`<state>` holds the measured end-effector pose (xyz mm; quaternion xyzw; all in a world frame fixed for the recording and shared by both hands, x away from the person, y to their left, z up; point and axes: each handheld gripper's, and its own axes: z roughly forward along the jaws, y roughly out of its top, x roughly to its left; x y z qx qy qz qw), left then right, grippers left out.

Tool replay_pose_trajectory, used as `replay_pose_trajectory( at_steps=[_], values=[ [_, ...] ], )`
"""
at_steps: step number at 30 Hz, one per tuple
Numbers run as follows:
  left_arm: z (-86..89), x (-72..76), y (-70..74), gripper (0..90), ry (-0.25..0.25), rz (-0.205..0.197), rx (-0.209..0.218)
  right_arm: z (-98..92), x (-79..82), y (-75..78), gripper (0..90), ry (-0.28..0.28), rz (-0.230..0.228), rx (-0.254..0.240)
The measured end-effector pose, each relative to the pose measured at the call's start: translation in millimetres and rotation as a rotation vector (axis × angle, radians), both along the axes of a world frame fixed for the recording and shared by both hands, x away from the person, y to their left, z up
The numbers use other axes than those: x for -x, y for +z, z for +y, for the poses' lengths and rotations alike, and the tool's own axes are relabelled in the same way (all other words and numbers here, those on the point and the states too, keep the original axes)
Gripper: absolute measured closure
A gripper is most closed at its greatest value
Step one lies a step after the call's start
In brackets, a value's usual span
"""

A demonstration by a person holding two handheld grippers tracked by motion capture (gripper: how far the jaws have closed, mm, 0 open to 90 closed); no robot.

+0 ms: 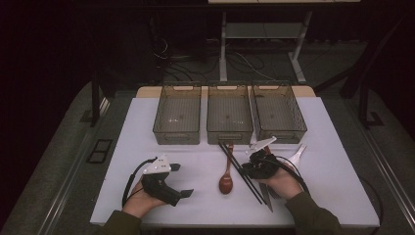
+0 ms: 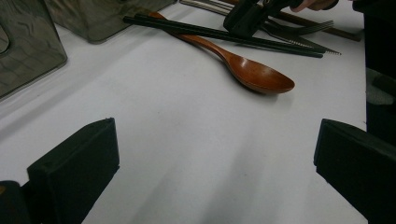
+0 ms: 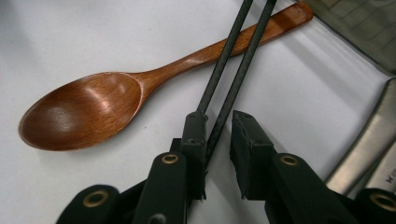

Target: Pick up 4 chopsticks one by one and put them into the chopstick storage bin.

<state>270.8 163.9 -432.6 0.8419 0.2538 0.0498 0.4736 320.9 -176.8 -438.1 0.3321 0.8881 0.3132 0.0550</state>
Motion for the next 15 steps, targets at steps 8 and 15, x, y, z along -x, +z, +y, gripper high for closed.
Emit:
replay_pose_trajectory(
  at_steps=[8,15],
  values=[
    [-0.5,0.3,-0.1,0.0,-0.001,0.001,-0.001,2.2,-0.3,-1.4,78.0,-0.012,-0.007,0.006],
    [-0.8,0.2,-0.2,0.0,-0.002,0.001,-0.002,2.3,-0.5,-1.9,79.4,-0.051,0.005,-0.008]
  ],
)
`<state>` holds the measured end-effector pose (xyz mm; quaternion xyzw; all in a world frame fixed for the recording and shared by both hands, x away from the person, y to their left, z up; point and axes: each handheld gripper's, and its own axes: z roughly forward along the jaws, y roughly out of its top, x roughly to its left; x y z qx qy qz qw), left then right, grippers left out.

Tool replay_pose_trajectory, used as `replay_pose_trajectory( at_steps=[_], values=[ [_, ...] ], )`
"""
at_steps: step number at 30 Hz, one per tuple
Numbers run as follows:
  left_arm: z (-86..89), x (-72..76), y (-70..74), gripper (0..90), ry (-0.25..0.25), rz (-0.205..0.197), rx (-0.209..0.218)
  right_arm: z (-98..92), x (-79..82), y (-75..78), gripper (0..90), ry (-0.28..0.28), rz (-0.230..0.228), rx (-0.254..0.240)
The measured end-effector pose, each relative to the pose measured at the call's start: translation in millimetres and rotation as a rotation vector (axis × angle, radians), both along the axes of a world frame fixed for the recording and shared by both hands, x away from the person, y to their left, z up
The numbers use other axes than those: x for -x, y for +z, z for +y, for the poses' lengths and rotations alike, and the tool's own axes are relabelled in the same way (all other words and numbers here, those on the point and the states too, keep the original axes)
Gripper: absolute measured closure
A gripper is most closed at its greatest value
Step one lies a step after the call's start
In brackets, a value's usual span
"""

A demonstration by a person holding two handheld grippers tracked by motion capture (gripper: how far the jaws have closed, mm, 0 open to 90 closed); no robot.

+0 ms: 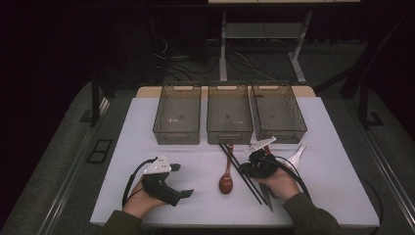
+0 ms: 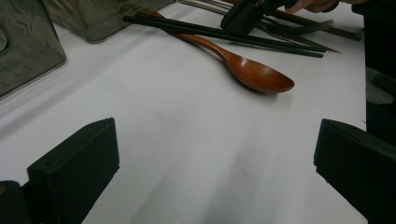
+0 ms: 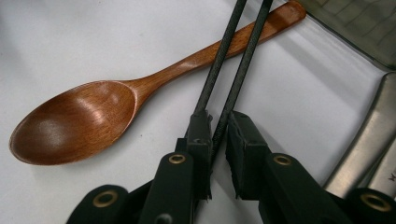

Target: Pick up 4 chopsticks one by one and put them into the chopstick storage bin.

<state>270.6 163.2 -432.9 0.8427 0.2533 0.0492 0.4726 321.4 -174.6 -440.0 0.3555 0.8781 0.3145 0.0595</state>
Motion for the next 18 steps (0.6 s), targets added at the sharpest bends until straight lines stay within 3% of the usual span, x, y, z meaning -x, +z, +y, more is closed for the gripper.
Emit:
replay_pose_trajectory(
  at_steps=[6,18],
  values=[
    [0.0,0.1,0.0,0.0,-0.001,0.0,0.0,3.7,-0.5,-0.5,80.9,0.003,-0.002,-0.023],
    [0.2,-0.2,-0.2,0.0,-0.002,0.001,0.001,10.2,-6.1,3.0,85.4,0.012,-0.01,-0.022]
  ],
)
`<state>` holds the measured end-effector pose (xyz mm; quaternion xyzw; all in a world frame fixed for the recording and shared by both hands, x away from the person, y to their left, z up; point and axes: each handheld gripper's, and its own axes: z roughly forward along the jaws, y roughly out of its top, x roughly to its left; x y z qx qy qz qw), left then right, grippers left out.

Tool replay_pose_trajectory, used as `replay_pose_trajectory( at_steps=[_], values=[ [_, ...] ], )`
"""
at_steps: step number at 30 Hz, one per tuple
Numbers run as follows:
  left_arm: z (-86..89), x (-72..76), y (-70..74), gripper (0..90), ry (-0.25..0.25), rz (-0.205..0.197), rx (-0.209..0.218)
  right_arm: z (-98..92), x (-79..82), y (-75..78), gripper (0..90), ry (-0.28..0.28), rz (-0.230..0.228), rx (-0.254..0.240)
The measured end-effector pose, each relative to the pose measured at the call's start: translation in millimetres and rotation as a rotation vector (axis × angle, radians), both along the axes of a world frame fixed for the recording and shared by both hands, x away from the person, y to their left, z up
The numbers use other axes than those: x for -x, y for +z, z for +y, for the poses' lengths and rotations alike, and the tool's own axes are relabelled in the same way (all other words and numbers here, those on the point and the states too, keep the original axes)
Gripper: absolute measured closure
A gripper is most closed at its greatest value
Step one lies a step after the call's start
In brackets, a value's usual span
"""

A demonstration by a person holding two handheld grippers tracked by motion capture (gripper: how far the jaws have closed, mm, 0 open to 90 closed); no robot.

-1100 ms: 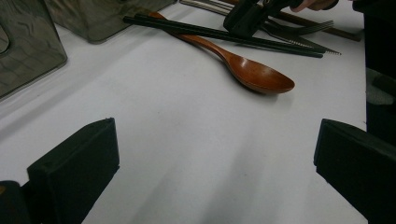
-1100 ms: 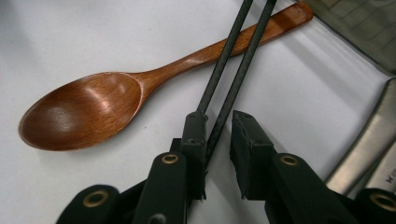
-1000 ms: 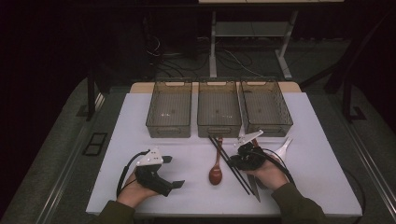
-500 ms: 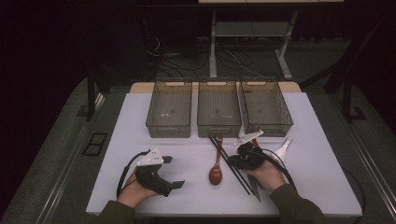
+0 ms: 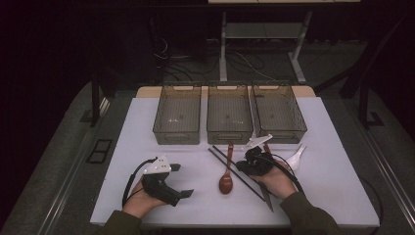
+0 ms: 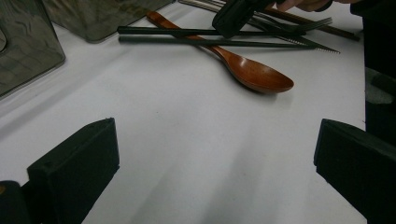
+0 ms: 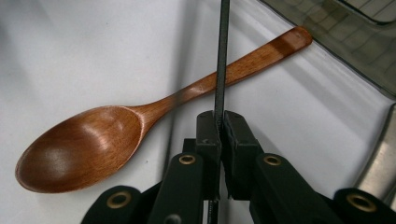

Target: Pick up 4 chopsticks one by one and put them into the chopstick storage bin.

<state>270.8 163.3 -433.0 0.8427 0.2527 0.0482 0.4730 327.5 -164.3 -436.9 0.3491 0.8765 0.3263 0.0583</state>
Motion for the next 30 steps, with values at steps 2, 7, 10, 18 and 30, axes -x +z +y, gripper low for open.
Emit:
replay_pose_trajectory(
  at_steps=[2,7,10,18,30],
  values=[
    [-0.2,0.0,-0.1,0.0,0.0,0.0,-0.001,-0.6,-0.2,0.0,85.4,-0.003,0.003,0.0],
    [0.0,0.1,0.1,0.0,0.0,0.0,0.0,-0.7,-0.4,0.1,85.5,-0.003,0.004,0.002],
    [-0.3,0.1,0.0,0.0,-0.001,0.0,-0.001,-0.9,-0.5,0.2,85.5,-0.002,0.005,0.002],
    [-0.4,0.1,-0.2,0.0,-0.001,0.001,-0.001,-1.3,-0.9,0.3,85.5,0.0,0.005,0.005],
    [0.1,0.4,0.0,0.0,-0.004,-0.001,0.0,-5.3,-0.3,10.4,85.9,0.036,-0.023,-0.033]
  ],
)
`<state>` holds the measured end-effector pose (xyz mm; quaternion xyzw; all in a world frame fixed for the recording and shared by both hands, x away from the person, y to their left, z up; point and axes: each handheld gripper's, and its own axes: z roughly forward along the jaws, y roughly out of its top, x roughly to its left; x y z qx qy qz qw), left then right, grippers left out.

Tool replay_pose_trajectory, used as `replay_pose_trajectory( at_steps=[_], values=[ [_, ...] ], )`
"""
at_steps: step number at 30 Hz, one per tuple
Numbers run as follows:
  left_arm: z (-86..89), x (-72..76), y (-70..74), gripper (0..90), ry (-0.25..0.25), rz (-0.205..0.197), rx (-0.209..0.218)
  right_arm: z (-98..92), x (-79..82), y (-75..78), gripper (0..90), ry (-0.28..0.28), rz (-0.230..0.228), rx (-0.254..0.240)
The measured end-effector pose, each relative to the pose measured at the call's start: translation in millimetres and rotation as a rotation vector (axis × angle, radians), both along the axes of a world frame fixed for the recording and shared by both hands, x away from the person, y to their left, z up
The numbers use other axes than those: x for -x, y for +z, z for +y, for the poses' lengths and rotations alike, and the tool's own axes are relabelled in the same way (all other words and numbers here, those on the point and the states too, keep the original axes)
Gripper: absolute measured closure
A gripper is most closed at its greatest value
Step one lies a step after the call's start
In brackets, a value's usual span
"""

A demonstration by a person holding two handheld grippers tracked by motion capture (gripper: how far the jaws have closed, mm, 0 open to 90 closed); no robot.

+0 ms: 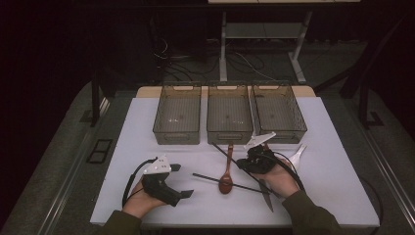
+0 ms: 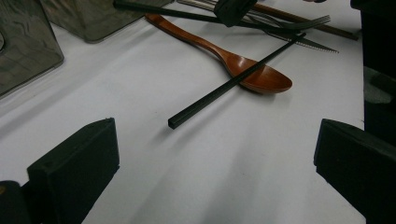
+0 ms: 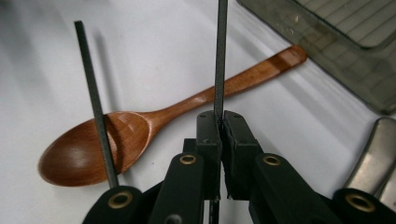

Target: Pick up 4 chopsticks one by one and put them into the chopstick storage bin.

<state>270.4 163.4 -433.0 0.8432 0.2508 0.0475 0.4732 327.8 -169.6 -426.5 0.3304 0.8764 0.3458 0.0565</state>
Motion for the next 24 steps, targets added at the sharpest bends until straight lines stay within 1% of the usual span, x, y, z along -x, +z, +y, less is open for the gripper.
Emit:
replay_pose_trajectory(
  at_steps=[1,2,3,8,13,16,21,24],
  values=[
    [0.0,0.0,0.0,0.0,0.0,0.0,0.0,-0.9,0.2,3.4,86.1,-0.002,-0.006,-0.007],
    [0.1,0.1,0.1,0.0,0.0,0.001,0.0,-0.9,0.2,3.4,86.1,-0.002,-0.006,-0.007],
    [0.1,0.1,0.0,0.0,0.0,0.0,0.001,-1.5,-0.2,4.7,86.1,0.005,-0.013,-0.02],
    [0.3,0.1,0.2,0.0,-0.001,-0.002,0.002,-3.1,-0.1,9.4,86.2,0.009,-0.015,-0.052],
    [1.5,0.5,0.6,0.0,-0.001,-0.006,0.008,-2.0,-1.3,16.4,86.3,0.016,-0.015,-0.067],
    [2.2,0.5,0.7,0.0,-0.003,-0.008,0.014,-2.8,-1.7,20.1,86.3,0.021,-0.019,-0.067],
    [3.1,1.4,-0.7,0.0,-0.007,-0.018,0.003,-5.9,-2.2,26.8,86.2,0.022,-0.022,-0.083],
    [4.9,1.4,-2.2,0.0,-0.007,-0.018,0.003,-7.0,-3.0,29.9,86.2,0.021,-0.029,-0.09]
  ],
)
